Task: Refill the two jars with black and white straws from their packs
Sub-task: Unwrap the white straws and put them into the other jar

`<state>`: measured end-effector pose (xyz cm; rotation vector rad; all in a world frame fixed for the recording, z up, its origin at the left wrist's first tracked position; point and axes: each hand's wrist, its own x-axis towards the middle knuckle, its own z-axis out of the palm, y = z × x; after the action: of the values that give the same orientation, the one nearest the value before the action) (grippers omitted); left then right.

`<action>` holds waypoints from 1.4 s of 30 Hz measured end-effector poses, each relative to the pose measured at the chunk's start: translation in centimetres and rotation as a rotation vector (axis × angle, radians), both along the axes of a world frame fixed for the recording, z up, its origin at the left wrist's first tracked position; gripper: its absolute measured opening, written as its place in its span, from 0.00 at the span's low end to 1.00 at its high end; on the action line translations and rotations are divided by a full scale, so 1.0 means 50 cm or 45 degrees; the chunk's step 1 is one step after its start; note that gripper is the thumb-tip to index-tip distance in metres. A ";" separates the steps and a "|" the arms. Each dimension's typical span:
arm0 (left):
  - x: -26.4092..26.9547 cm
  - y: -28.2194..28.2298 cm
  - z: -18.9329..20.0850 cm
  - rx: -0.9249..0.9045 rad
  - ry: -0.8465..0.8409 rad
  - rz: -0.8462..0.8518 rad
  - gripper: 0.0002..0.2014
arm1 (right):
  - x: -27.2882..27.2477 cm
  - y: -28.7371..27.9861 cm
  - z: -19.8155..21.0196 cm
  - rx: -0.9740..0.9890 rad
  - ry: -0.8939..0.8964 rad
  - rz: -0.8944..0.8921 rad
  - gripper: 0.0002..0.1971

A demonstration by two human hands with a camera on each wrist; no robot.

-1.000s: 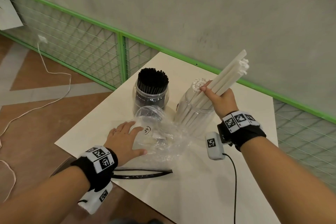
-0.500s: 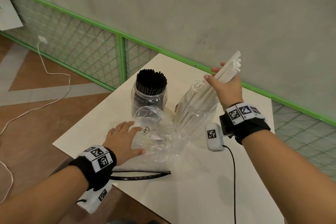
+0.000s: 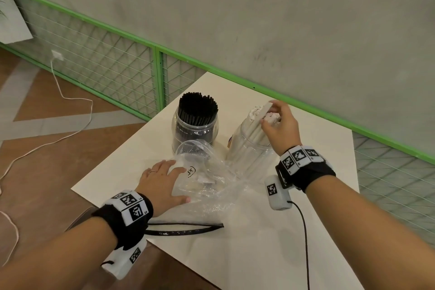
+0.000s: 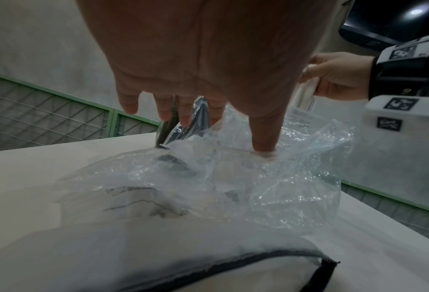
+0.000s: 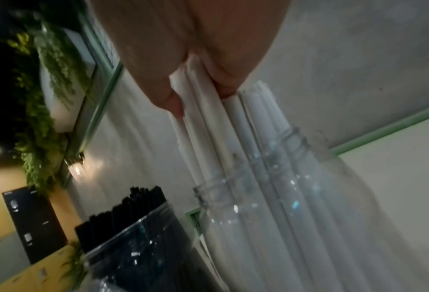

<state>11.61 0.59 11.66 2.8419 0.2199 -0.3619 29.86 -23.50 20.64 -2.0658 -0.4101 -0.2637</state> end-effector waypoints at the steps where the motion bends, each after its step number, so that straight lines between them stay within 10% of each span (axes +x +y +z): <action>1: -0.001 0.000 0.001 0.001 0.000 -0.001 0.40 | 0.000 0.002 0.011 0.058 -0.025 0.018 0.25; 9: 0.007 0.002 0.007 -0.004 0.008 -0.023 0.41 | -0.024 -0.003 -0.050 -0.870 -0.300 0.291 0.29; 16: 0.008 0.009 0.004 -0.006 -0.001 -0.034 0.41 | -0.015 -0.007 -0.034 -1.227 -0.223 0.049 0.39; 25: 0.007 0.010 0.004 -0.067 -0.198 0.091 0.58 | -0.016 -0.001 -0.018 -1.122 0.022 0.134 0.39; 30: 0.024 0.011 -0.007 -0.145 -0.135 0.105 0.65 | -0.124 -0.011 -0.014 -0.738 -0.286 0.357 0.40; 33: 0.035 0.012 -0.012 -0.167 -0.134 0.101 0.63 | -0.190 -0.008 -0.065 -0.895 0.104 0.672 0.51; 37: 0.049 -0.002 -0.019 -0.143 -0.139 0.001 0.53 | -0.207 0.012 -0.126 -1.101 0.336 0.520 0.61; 42: 0.054 -0.015 -0.006 -0.111 -0.288 0.015 0.42 | -0.200 0.041 -0.148 -1.194 0.299 0.339 0.25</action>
<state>14.31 -0.18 11.37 2.7641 0.1702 -0.0445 19.88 -21.47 13.21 -2.8585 -0.7491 0.4146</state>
